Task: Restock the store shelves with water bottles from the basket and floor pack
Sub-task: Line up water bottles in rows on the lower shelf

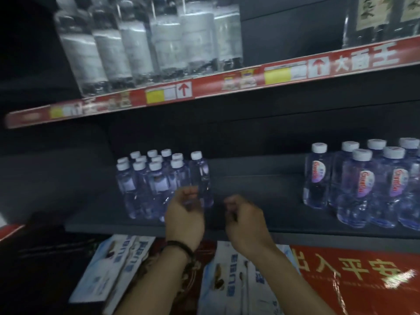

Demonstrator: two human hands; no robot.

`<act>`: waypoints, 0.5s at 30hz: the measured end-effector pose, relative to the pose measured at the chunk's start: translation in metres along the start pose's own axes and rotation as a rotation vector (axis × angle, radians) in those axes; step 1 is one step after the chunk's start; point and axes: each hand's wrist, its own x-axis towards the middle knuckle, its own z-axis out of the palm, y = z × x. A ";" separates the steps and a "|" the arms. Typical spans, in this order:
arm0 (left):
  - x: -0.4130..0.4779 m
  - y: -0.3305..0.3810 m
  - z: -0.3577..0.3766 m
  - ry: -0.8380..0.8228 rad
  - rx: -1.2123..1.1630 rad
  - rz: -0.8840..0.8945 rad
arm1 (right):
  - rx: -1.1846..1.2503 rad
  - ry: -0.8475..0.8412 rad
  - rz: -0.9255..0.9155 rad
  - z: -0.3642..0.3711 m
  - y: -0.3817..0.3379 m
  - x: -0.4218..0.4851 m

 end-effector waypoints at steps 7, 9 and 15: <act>0.006 -0.031 -0.024 -0.043 -0.005 -0.065 | 0.127 -0.105 -0.016 0.064 -0.029 0.011; 0.009 -0.031 -0.026 -0.062 -0.011 -0.081 | 0.178 -0.105 -0.029 0.074 -0.029 0.018; 0.018 -0.041 -0.032 -0.127 -0.095 -0.150 | 0.295 -0.133 -0.011 0.085 -0.031 0.031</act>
